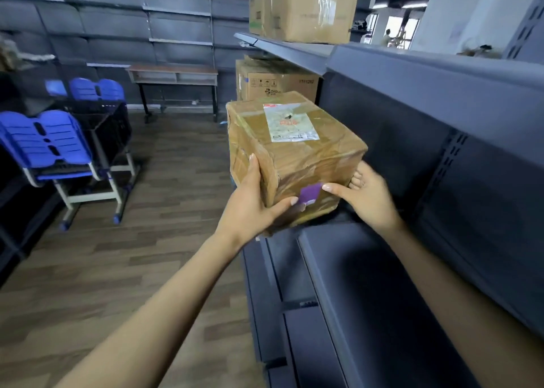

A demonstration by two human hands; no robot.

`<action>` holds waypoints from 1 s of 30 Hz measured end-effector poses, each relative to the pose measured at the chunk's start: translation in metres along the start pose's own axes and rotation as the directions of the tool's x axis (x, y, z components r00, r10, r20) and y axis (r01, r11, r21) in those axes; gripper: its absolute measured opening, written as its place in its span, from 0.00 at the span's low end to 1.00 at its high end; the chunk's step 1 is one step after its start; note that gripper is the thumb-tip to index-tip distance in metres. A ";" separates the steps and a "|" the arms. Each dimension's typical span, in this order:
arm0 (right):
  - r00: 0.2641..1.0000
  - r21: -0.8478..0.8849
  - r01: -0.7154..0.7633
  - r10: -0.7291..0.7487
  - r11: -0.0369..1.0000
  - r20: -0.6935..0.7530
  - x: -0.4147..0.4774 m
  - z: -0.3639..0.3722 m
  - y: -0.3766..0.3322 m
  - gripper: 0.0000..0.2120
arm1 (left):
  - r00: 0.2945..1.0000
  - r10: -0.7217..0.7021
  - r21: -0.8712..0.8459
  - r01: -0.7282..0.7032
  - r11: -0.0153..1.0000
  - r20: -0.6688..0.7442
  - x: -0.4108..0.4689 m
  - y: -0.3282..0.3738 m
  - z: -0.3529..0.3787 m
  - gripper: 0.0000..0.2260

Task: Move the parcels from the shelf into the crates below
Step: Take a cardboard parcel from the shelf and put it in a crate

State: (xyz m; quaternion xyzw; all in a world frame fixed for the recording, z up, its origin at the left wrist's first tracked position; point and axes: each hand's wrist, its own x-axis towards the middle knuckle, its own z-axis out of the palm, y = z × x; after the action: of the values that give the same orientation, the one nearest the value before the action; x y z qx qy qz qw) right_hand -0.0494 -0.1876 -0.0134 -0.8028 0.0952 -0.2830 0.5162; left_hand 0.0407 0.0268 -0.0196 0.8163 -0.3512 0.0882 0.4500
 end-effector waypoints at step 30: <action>0.959 -0.150 0.256 -0.231 0.955 0.167 0.151 0.538 -0.054 0.29 | 0.949 -0.166 0.298 0.245 0.923 -0.268 0.017 -0.379 -0.341 0.46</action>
State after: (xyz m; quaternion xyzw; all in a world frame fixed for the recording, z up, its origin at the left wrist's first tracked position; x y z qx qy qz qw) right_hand 0.3640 0.1863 -0.0770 -0.8683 -0.0193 -0.2750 0.4125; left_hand 0.3591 0.4219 -0.0697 0.8956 -0.1869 0.1945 0.3537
